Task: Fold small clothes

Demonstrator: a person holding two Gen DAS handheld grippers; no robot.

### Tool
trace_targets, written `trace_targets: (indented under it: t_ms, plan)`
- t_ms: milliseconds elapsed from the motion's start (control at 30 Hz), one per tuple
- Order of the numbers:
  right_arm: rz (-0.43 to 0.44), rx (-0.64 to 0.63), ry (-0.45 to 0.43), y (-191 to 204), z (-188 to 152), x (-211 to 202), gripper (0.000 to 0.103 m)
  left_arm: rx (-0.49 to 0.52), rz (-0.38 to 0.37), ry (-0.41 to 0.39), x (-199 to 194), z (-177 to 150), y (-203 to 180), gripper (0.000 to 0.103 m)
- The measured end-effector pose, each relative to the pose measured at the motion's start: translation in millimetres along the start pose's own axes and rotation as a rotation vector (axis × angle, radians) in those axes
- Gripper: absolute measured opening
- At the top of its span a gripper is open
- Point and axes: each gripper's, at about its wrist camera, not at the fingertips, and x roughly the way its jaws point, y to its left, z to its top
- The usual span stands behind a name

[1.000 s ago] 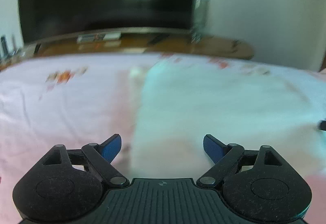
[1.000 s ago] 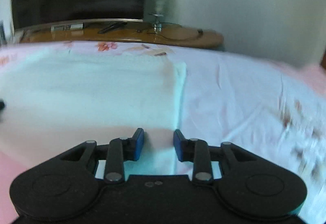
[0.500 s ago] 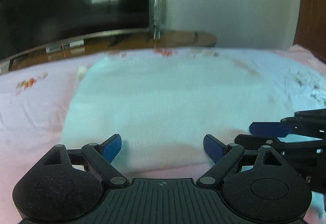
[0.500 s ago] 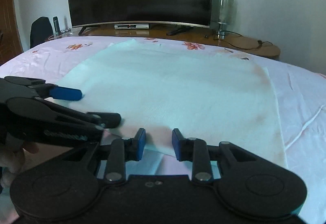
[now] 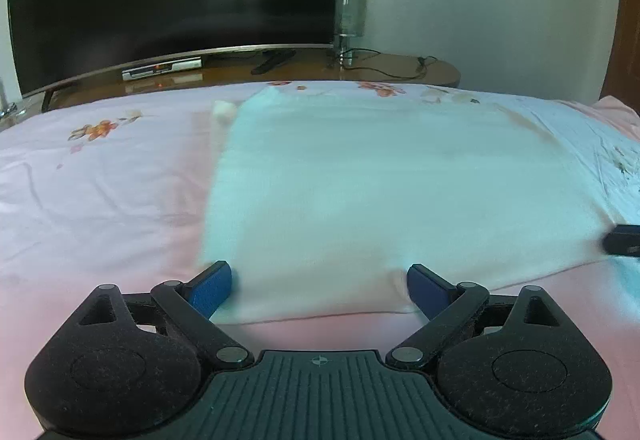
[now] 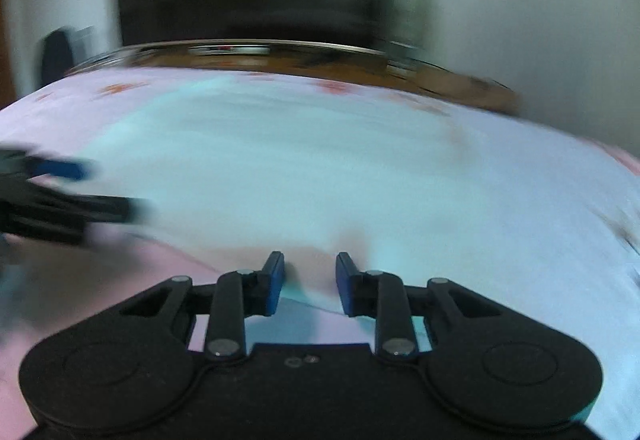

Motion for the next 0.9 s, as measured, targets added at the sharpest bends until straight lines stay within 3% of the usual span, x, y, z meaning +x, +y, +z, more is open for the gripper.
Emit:
trace_targets:
  t_ms: [100, 200, 300, 400, 467, 533, 633, 700, 767, 900]
  plan:
    - [0.007, 0.109, 0.002, -34, -10, -9, 0.024, 0.015, 0.015, 0.004, 5, 0, -3, 0.095]
    - [-0.014, 0.068, -0.003, -25, -7, -8, 0.026, 0.013, 0.054, -0.032, -6, 7, -15, 0.094]
    - [0.006, 0.091, -0.071, -15, 2, -22, 0.029, -0.005, 0.004, -0.065, -13, 14, -37, 0.094]
    - [0.066, 0.068, -0.082, 2, 9, -16, 0.028, 0.019, -0.022, -0.055, -3, 14, -65, 0.095]
    - [0.068, 0.031, -0.058, 11, 9, -4, 0.030, 0.043, -0.012, -0.004, 8, 8, -73, 0.095]
    - [0.038, 0.003, 0.004, 11, 2, 10, 0.029, 0.045, -0.008, -0.011, 8, 3, -69, 0.095]
    - [0.033, 0.035, -0.004, -6, -1, -3, 0.029, 0.024, 0.055, -0.018, 1, 2, -45, 0.095]
    - [-0.003, 0.054, -0.028, -17, -1, -12, 0.031, -0.040, 0.017, -0.008, 4, -1, -21, 0.095]
    - [-0.006, 0.093, 0.007, -29, -5, -2, 0.028, -0.021, 0.030, 0.003, 4, 2, -19, 0.095]
    - [0.005, 0.111, -0.030, -25, 0, -12, 0.029, -0.013, 0.045, 0.002, 8, 0, -17, 0.095]
